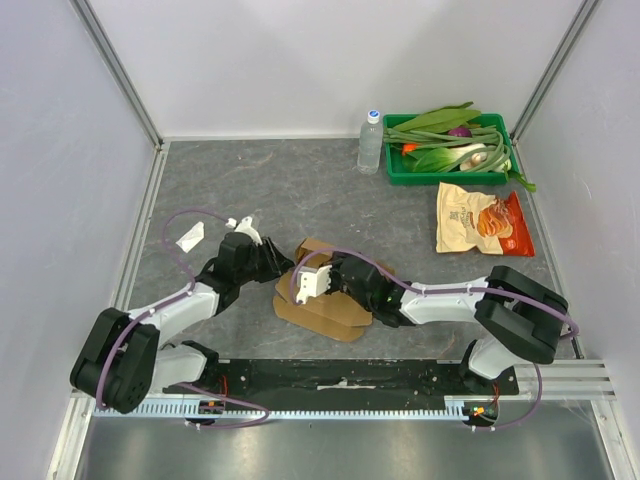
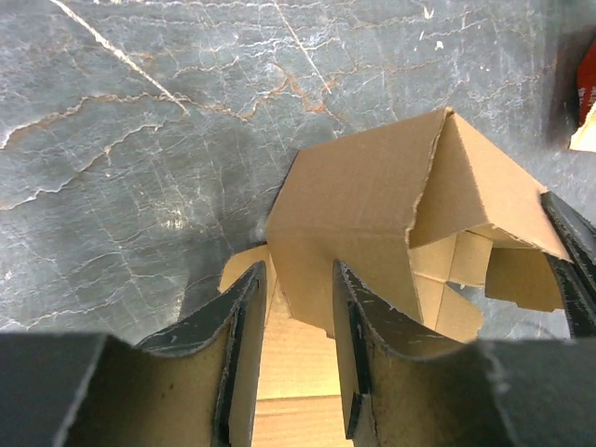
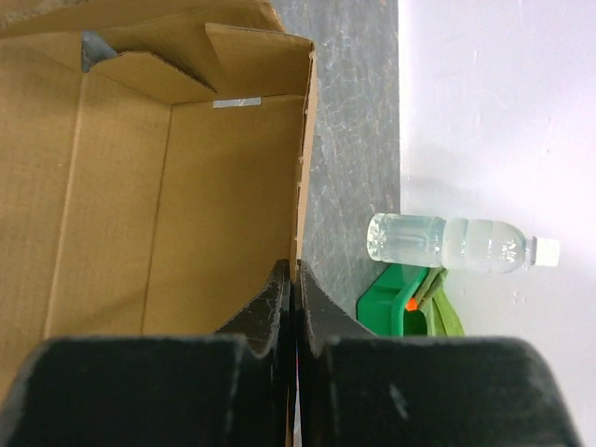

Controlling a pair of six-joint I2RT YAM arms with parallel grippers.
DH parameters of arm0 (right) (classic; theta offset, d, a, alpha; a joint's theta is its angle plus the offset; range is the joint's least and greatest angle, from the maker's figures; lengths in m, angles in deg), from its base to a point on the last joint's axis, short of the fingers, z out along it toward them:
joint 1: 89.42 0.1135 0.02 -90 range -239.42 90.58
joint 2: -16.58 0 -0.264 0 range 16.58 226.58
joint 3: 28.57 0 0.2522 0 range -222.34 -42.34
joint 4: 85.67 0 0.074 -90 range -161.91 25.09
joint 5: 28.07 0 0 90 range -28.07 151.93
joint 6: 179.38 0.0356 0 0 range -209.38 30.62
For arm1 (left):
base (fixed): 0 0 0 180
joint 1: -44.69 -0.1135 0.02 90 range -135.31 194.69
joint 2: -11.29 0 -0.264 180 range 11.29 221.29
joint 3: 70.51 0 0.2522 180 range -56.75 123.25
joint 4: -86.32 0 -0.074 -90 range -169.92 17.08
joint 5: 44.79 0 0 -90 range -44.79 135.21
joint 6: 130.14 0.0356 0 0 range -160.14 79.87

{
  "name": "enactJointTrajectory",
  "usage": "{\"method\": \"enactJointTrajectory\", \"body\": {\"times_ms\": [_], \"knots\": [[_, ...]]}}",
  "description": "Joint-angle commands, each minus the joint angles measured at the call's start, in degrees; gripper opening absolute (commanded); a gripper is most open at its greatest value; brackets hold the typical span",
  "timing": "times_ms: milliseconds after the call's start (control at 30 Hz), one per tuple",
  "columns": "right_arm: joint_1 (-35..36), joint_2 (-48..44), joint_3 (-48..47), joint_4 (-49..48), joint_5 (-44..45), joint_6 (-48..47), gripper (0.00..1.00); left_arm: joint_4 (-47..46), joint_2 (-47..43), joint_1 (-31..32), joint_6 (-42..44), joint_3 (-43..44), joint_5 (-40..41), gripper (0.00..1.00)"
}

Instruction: Fold the paper box

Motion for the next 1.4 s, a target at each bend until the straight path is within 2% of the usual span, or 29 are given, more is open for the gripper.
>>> {"method": "enactJointTrajectory", "body": {"times_ms": [0,167,300,400,500,633,733,800,867,967,1167,1367], "knots": [[1.1,1.8,2.2,-7.3,4.1,-3.7,0.07,-6.5,-2.3,0.1,2.2,-0.8,1.5,0.42],[1.9,2.2,2.2,-8.9,5.7,-5.1,0.15,-6.9,-0.6,0.1,5.0,0.2,1.0,0.40],[1.9,1.0,-0.2,-3.6,3.9,-2.6,0.34,-9.2,0.4,0.1,6.9,0.2,0.1,0.38],[1.8,-0.4,-1.1,-3.4,1.7,0.4,0.40,-10.7,2.2,0.1,7.2,0.5,-1.3,0.36],[1.8,-0.4,-3.4,-1.0,0.4,1.6,0.42,-11.6,3.1,0.1,6.8,0.2,-1.9,0.35],[1.8,0.0,-4.4,-0.5,-0.3,0.3,0.34,-11.9,2.6,0.2,6.5,-0.3,-1.4,0.35],[1.9,1.6,-5.0,1.2,-0.1,-1.3,0.16,-12.8,2.2,0.2,7.1,-0.6,-1.9,0.38],[1.9,2.0,-4.8,1.1,-0.1,-1.9,0.08,-13.4,2.2,0.2,7.7,-1.0,-1.8,0.39],[2.1,2.3,-4.9,1.9,-0.4,-1.7,0.04,-14.5,2.4,0.2,8.9,-1.2,-2.5,0.41],[2.9,3.2,-5.0,3.0,-0.8,-1.7,0.00,-16.3,2.5,0.6,9.9,-2.2,-2.7,0.42],[3.7,5.0,-4.4,2.8,-1.1,-1.0,0.00,-21.8,2.1,2.0,12.2,-5.5,-2.2,0.43],[3.8,5.2,-4.6,3.3,-3.0,0.2,0.00,-26.6,2.2,6.5,14.4,-7.7,4.7,0.44]]}}
